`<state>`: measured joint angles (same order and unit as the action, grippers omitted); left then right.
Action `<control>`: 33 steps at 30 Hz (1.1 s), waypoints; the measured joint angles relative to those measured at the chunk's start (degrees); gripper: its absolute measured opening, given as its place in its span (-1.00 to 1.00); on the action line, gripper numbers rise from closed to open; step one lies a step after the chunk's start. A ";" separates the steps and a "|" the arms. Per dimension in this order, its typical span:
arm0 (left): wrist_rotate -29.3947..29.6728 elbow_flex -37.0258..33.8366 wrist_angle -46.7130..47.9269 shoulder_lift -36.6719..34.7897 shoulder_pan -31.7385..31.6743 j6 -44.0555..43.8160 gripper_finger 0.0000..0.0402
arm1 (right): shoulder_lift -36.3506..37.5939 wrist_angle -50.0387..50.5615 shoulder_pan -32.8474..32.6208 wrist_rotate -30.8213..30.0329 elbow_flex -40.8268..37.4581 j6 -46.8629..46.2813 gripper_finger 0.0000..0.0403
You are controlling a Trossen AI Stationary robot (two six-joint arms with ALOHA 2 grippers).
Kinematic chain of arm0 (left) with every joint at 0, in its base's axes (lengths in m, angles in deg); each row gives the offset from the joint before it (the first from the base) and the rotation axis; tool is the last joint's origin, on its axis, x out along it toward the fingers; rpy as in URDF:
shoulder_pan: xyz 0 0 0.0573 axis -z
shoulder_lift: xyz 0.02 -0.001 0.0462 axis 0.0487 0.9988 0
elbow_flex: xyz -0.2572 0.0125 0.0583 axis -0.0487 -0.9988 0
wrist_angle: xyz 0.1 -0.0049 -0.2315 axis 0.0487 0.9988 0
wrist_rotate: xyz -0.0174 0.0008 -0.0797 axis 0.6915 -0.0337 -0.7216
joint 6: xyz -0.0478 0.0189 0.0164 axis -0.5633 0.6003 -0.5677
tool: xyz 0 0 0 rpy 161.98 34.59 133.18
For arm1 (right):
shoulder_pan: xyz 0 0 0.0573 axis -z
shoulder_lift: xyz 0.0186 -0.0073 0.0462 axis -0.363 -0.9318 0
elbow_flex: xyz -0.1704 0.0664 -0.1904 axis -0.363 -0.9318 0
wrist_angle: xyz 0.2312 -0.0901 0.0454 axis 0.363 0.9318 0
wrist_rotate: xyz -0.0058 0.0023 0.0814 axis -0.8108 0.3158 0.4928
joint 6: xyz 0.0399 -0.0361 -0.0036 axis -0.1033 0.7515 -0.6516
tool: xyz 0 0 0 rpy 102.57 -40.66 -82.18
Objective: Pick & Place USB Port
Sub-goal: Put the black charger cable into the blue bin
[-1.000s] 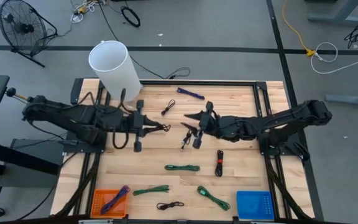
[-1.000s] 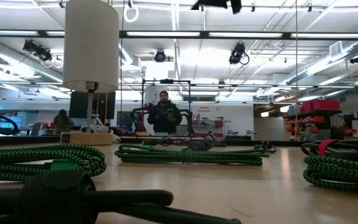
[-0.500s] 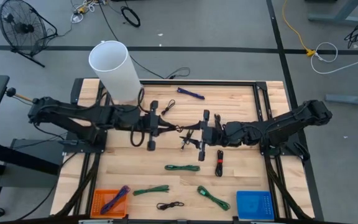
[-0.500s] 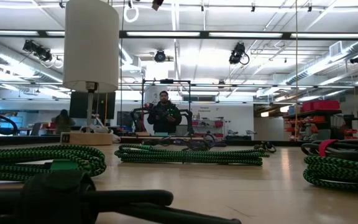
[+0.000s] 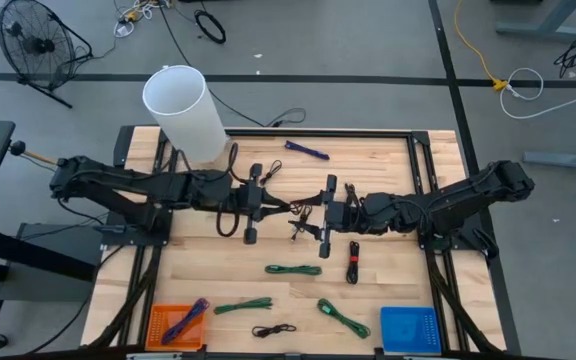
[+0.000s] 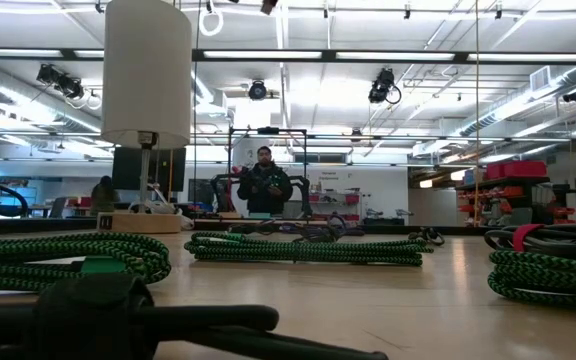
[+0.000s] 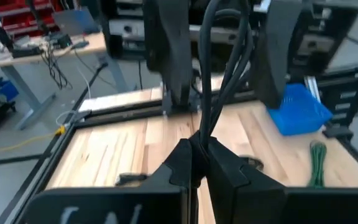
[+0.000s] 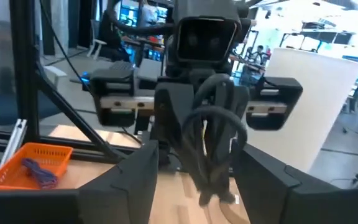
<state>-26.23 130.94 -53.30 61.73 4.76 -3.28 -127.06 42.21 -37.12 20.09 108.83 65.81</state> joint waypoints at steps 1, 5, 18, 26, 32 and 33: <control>-0.01 -0.08 0.73 0.12 0.00 0.39 -0.87 | 0.00 -0.09 0.00 -0.92 0.00 -0.02 0.02; 0.08 -0.05 0.01 1.01 0.00 0.68 -0.87 | 0.00 0.25 0.00 -4.07 0.00 -0.48 -0.16; 0.73 -0.07 -0.96 1.27 0.00 0.79 -0.61 | 0.00 1.81 -0.10 -5.93 0.00 -0.20 -0.98; 1.63 -0.07 -0.69 0.61 0.23 1.37 -0.62 | 2.45 13.75 -0.73 -12.69 -0.11 -6.04 -0.99; 2.20 -0.04 2.49 -1.17 0.17 1.36 -0.61 | 11.92 37.97 -5.14 -13.74 -0.11 -22.65 -0.99; 2.21 -0.15 3.55 -1.54 0.17 1.36 -0.61 | 14.02 41.64 -6.16 -12.86 -0.11 -26.21 -0.99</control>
<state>-24.02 130.79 -49.74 60.19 4.94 -1.92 -113.04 83.86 -43.28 7.23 108.72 39.60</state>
